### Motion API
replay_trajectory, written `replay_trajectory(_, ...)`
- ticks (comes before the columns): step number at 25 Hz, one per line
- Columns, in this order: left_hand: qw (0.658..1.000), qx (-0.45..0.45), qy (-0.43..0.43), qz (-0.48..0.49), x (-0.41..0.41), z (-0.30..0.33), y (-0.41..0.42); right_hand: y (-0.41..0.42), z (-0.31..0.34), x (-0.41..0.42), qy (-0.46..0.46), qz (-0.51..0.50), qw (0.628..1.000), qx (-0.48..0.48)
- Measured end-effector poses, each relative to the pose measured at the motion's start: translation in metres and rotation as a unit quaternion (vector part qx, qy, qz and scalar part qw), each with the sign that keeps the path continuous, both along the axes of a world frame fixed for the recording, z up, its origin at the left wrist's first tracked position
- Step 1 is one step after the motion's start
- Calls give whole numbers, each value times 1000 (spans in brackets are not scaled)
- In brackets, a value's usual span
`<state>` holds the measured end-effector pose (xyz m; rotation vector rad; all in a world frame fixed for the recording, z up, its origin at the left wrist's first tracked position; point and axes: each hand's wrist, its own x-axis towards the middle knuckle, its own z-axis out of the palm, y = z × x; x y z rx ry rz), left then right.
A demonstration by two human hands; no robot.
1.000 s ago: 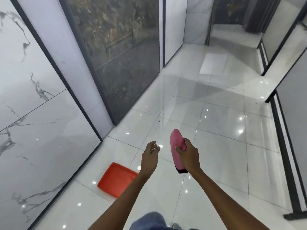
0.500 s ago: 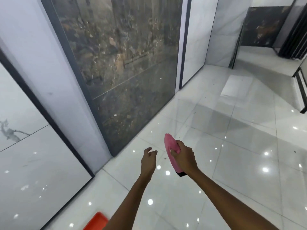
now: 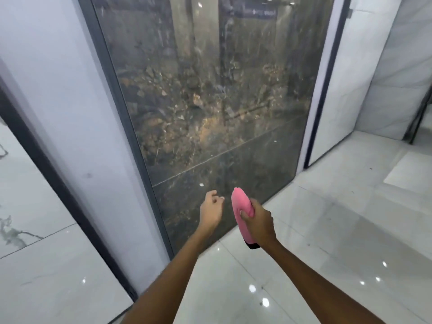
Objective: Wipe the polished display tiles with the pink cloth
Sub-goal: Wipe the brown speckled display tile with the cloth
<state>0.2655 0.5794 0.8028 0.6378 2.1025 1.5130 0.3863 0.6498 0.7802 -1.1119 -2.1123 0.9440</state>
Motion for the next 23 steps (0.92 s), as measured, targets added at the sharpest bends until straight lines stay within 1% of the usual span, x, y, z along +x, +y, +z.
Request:
replay_trajectory(1,1000,11,18,20,-25,15,24,23,11,-26,17,17,1000,7)
replay_trajectory(3,996,46,39,63,-70,54,60,61,38,-73,58,50,997,-8)
replay_trajectory(5,986,92,84,111,-122,100,94,101,72,-131,101,89,991,-16)
replay_trajectory(7,968,132,146,158,-172,148,113,129,109,-191,145,117,982,-9)
replay_trajectory(9,940,149,233,202,-221,191,118,142,143,-246,173,144,973,43)
replay_trajectory(11,896,141,336,255,-267,236,118,151,174,-292,196,157,962,102)
replay_trajectory(12,867,133,390,281,-291,261,118,156,193,-316,229,166,952,115)
replay_trajectory(15,769,91,547,318,-362,335,120,179,253,-378,327,182,922,102)
replay_trajectory(17,705,48,629,323,-406,380,122,196,289,-412,374,163,908,98)
replay_trajectory(19,648,8,687,327,-440,418,120,215,327,-435,426,117,889,122)
replay_trajectory(21,605,-49,724,329,-470,451,117,244,378,-459,479,63,856,186)
replay_trajectory(22,581,-79,741,328,-483,462,116,264,408,-470,486,42,843,226)
replay_trajectory(23,554,-103,758,329,-495,468,116,287,437,-482,466,29,840,275)
